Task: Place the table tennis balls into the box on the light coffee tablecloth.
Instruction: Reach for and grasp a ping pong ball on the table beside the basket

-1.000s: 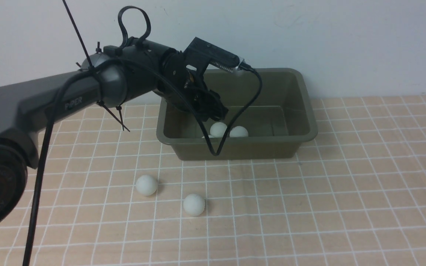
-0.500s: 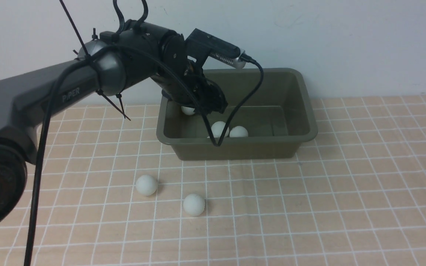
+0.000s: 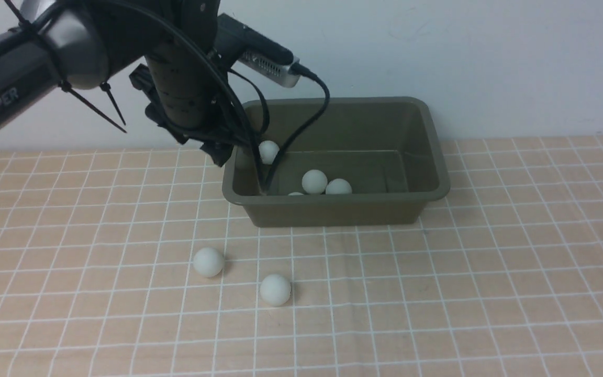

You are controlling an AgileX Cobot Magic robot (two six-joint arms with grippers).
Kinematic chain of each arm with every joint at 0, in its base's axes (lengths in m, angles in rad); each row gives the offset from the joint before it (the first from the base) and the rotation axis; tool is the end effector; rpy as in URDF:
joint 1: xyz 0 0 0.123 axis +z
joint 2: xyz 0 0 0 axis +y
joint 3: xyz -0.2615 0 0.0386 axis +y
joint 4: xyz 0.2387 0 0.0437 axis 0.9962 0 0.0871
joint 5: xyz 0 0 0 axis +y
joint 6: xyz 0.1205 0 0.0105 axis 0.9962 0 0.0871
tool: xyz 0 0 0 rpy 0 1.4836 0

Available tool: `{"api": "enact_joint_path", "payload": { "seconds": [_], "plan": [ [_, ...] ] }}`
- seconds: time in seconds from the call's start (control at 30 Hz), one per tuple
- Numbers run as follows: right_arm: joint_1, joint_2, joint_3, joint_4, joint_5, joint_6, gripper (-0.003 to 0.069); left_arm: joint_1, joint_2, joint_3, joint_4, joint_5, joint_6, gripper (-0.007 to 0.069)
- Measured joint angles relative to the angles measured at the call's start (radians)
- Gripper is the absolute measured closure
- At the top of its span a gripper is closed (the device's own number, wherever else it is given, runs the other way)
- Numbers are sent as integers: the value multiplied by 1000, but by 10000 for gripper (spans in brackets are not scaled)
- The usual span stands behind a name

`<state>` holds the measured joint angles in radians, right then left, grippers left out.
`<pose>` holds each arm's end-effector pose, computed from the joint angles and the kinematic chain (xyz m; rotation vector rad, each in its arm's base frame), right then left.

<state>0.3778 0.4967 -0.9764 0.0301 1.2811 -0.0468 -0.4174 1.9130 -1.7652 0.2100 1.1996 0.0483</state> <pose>0.0651 0.0296 0.3513 -0.4884 2.2408 0.2096 0.3786 -0.1422 0.2517 0.7062 2.7016 0.2057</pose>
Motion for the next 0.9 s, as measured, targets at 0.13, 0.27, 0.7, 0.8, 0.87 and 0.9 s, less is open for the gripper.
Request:
{"api": "enact_joint_path", "payload": {
  "seconds": [0.13, 0.27, 0.7, 0.8, 0.87, 0.9],
  "plan": [
    [0, 0, 0, 0, 0, -6, 676, 2, 0, 116, -29, -18, 0, 239],
    [0, 0, 0, 5, 0, -20, 676, 2, 0, 217, -40, -82, 0, 239],
    [0, 0, 0, 25, 0, -26, 676, 3, 0, 430, -43, -343, -2, 239],
    [0, 0, 0, 25, 0, -26, 676, 4, 0, 449, -45, -380, -3, 239],
    [0, 0, 0, 25, 0, -26, 676, 10, 0, 457, -52, -401, -4, 239],
    [0, 0, 0, 25, 0, -26, 676, 14, 0, 458, -56, -406, -4, 239]
  ]
}}
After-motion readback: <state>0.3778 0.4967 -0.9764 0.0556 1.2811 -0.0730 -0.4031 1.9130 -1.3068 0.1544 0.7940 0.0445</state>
